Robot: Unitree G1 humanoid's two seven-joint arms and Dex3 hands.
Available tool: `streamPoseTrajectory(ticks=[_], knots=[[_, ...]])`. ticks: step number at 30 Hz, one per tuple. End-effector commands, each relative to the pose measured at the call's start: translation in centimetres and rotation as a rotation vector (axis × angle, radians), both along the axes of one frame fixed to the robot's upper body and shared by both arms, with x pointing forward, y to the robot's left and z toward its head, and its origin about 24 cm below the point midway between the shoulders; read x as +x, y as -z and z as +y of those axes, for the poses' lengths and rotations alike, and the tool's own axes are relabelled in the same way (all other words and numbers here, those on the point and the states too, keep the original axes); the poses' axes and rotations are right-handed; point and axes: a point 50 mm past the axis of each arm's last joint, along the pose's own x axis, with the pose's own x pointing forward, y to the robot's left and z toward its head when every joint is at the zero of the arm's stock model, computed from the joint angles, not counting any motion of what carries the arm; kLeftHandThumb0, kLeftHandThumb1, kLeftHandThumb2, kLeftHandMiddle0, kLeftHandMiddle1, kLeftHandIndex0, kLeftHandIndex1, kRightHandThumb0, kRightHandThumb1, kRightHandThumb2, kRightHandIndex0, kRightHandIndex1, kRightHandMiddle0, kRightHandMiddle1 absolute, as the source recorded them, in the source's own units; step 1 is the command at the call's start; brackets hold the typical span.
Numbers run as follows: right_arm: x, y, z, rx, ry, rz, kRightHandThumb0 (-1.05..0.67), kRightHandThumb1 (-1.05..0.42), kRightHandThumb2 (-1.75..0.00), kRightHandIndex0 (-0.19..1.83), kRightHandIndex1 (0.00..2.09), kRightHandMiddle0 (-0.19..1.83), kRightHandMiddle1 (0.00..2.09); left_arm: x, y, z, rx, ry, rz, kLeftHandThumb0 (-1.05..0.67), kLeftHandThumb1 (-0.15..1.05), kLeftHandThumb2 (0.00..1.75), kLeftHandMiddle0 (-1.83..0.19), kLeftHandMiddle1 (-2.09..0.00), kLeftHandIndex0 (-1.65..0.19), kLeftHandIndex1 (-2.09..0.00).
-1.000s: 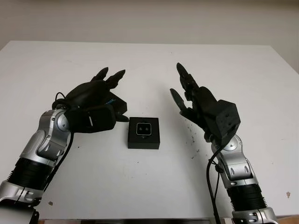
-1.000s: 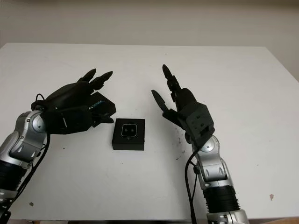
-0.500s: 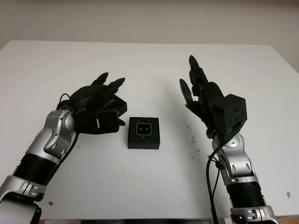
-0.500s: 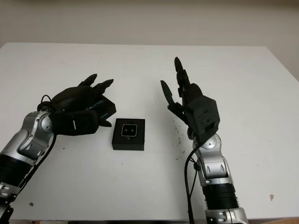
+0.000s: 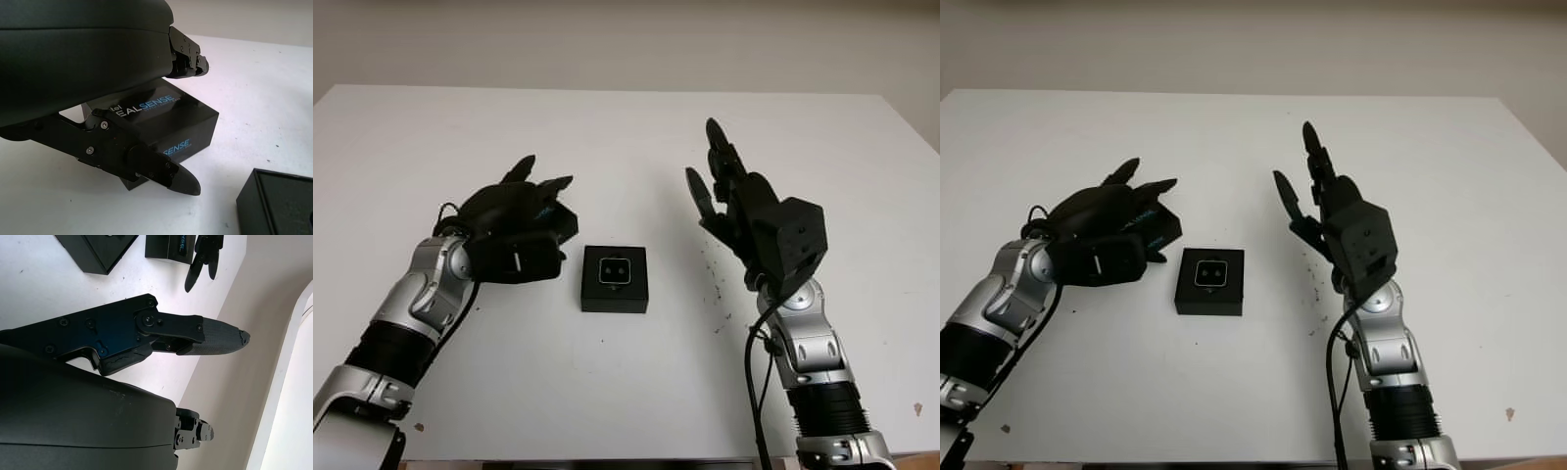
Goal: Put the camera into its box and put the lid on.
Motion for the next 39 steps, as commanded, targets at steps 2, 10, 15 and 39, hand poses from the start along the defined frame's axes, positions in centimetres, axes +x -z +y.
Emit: streamPoseTrajectory(ticks=[2, 10, 15, 39], knots=[[-0.2, -0.4, -0.3, -0.006, 0.003, -0.022, -0.70, -1.05, -0.52, -0.06, 0.06, -0.05, 0.06, 0.3, 0.1, -0.5, 0.007, 0.022, 0.010, -0.45, 0.89, 0.06, -0.09, -0.08, -0.20, -0.07], [-0.5, -0.4, -0.6, 0.008, 0.008, -0.006, -0.71, -1.05, -0.52, -0.09, 0.05, -0.06, 0.05, 0.8, 1.3, -0.7, 0.003, 0.038, 0.088, -0.39, 0.94, 0.07, -0.12, -0.07, -0.21, -0.06], [-0.7, -0.5, -0.7, 0.007, 0.011, -0.002, -0.70, -1.05, -0.52, -0.09, 0.05, -0.07, 0.05, 0.9, 1.8, -0.9, 0.019, 0.041, 0.114, -0.31, 0.97, 0.07, -0.23, -0.12, -0.29, -0.09], [-0.9, -0.1, -0.9, 0.005, 0.000, 0.018, -0.69, -1.05, -0.52, -0.12, 0.05, -0.07, 0.06, 0.3, 0.6, -1.5, 0.011, 0.095, -0.023, -0.07, 0.97, 0.05, -0.28, -1.45, -0.29, -1.31]])
